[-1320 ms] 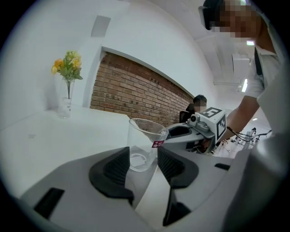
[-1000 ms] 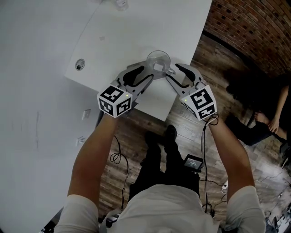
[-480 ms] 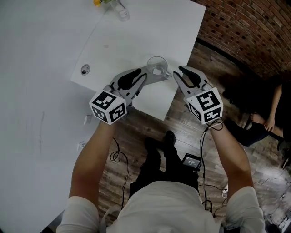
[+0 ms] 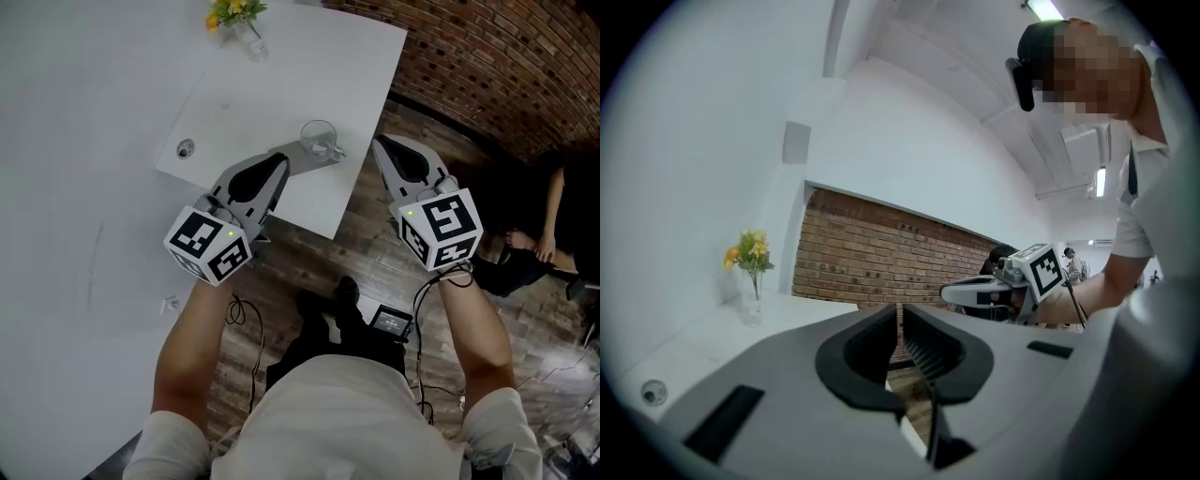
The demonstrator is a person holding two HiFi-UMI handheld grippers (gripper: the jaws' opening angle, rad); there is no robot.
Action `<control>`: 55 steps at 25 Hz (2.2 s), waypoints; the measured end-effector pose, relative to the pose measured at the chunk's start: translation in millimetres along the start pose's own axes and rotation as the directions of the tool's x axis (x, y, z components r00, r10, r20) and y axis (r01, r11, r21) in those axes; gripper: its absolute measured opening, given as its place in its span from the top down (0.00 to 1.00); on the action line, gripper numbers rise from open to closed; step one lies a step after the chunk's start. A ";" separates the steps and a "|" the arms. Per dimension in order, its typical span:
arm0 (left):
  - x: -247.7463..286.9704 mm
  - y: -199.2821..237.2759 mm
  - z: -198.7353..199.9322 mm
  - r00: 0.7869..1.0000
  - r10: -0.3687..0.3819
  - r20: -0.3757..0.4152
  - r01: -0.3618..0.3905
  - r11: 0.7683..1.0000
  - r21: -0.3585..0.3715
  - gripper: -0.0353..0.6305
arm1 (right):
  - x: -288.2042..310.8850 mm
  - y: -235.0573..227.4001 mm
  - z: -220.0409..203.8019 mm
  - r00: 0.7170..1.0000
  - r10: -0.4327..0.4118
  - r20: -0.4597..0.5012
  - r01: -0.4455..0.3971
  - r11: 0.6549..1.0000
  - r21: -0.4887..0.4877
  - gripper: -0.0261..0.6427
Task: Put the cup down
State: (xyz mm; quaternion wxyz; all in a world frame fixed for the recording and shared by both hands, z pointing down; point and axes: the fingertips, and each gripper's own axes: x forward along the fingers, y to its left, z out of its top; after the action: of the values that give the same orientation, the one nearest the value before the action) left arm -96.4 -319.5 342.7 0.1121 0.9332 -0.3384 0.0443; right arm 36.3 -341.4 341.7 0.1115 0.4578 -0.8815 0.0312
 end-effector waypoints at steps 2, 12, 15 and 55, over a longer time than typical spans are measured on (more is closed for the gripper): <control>-12.7 -14.3 9.6 1.000 0.000 0.012 0.000 1.000 0.009 0.91 | -17.5 4.7 14.9 1.000 -0.006 0.021 0.006 1.000 0.005 0.94; -83.9 -74.8 19.6 0.998 0.001 0.059 -0.002 1.000 0.008 0.91 | -92.2 39.2 45.7 0.997 -0.038 0.060 0.037 0.999 0.010 0.94; -106.6 -91.1 16.6 0.997 0.018 0.073 -0.018 1.000 0.002 0.91 | -115.6 51.8 43.8 0.997 -0.050 0.062 0.047 0.998 0.041 0.94; -166.2 -142.2 -24.0 0.998 0.030 0.051 -0.023 0.991 -0.129 0.91 | -171.5 100.3 18.1 0.998 -0.061 0.013 0.059 0.993 0.098 0.94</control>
State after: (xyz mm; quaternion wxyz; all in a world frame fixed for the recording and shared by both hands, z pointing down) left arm -132.8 -104.4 314.2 0.1623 0.9203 -0.3560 -0.0010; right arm 47.0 -149.0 290.2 0.0829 0.4893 -0.8656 0.0670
